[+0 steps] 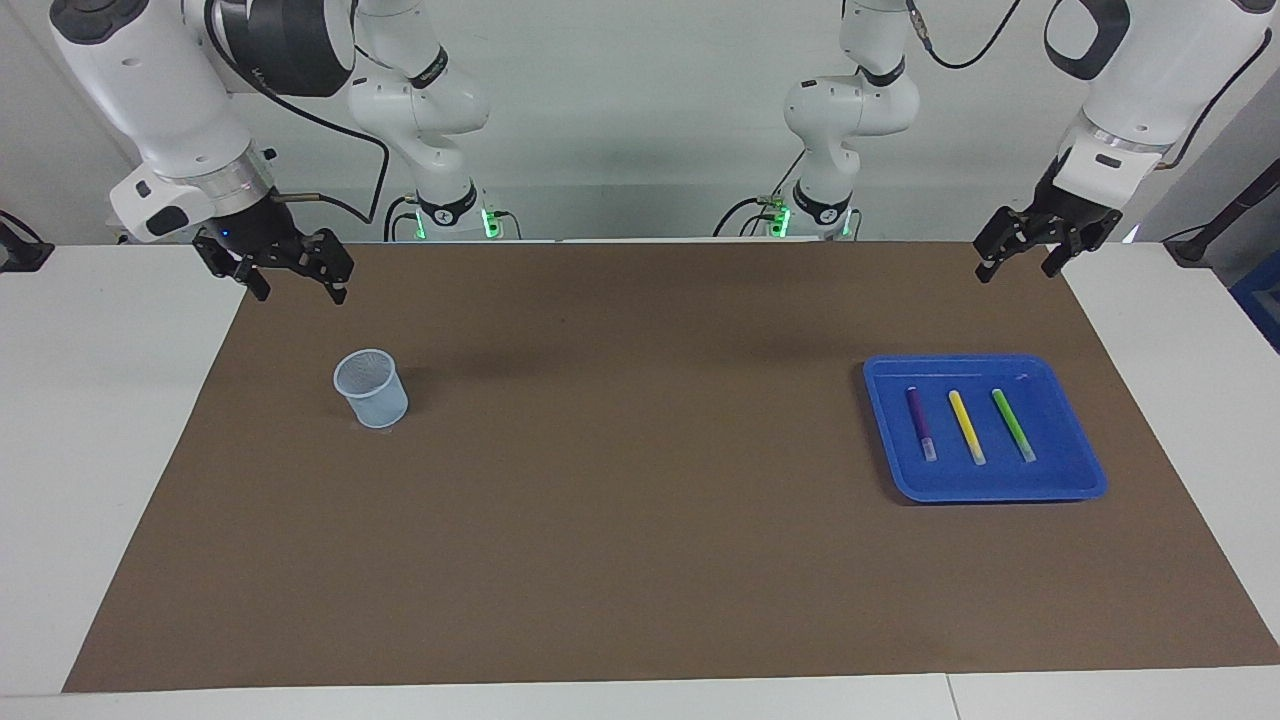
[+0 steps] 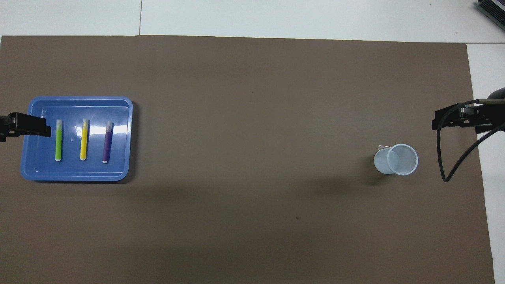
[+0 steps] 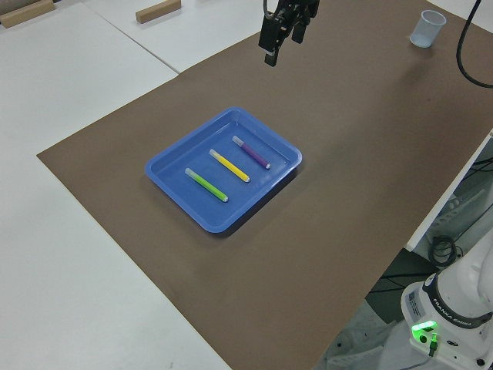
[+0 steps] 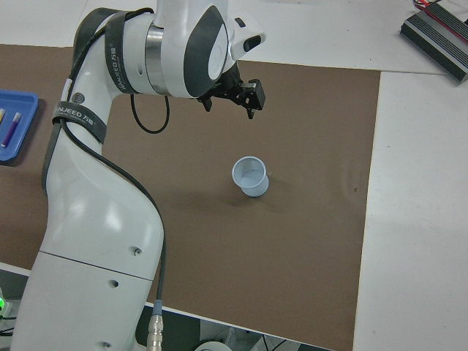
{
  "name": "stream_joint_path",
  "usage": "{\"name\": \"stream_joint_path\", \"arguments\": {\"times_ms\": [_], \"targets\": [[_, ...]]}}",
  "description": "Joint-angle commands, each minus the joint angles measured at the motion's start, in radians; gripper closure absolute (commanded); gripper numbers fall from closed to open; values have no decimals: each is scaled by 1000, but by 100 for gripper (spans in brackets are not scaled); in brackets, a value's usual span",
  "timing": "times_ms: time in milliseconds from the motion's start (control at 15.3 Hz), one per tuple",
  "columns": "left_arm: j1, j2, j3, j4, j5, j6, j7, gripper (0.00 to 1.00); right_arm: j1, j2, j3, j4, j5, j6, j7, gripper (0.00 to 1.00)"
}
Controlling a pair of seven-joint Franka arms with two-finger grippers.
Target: Right arm passes pens to left for tray arrangement
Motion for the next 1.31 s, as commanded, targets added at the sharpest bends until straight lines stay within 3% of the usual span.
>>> {"name": "stream_joint_path", "arguments": {"times_ms": [0,328,590,1245], "targets": [[-21,-4,4,2,7,19,7,0,-13,-14,-19,-11,20,8,-85,0],[-23,33,-9,75,42,-85,7,0,-10,-15,-7,-11,21,8,-100,0],[-21,26,-9,73,39,-185,7,0,-3,-18,-7,-13,21,8,-99,0],[-18,22,-19,83,38,-199,8,0,0,-18,-7,-14,21,5,-100,0]]}}
